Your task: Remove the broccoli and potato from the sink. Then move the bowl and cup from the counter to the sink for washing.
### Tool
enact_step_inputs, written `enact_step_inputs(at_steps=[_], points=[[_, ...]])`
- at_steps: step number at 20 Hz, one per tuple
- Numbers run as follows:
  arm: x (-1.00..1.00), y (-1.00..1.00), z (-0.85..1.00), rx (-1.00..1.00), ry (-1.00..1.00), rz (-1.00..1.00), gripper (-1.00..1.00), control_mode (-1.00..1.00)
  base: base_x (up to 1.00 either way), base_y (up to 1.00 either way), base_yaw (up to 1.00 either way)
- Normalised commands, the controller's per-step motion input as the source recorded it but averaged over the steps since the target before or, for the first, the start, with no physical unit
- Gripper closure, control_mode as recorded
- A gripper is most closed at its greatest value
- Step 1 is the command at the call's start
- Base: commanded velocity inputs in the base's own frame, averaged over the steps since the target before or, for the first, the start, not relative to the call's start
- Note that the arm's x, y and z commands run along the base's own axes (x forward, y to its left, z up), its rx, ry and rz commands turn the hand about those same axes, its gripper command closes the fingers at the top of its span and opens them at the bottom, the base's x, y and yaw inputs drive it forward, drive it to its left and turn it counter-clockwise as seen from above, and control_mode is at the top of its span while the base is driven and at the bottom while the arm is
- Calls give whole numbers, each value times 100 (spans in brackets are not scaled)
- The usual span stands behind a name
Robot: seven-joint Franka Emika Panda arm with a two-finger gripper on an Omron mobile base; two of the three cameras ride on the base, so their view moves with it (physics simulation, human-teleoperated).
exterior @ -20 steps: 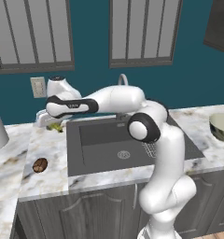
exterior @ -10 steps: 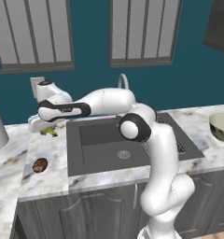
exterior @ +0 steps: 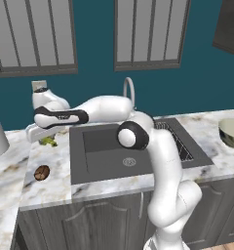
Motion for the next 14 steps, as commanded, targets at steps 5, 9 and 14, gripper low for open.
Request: enact_step_inputs(at_steps=[5,9,14], points=[[1,10,-21,-2,2,0,100,-100,0,0,0],[2,3,-21,-3,0,0,100,-100,0,0,0],[3,0,-23,0,0,0,100,-100,0,0,0]])
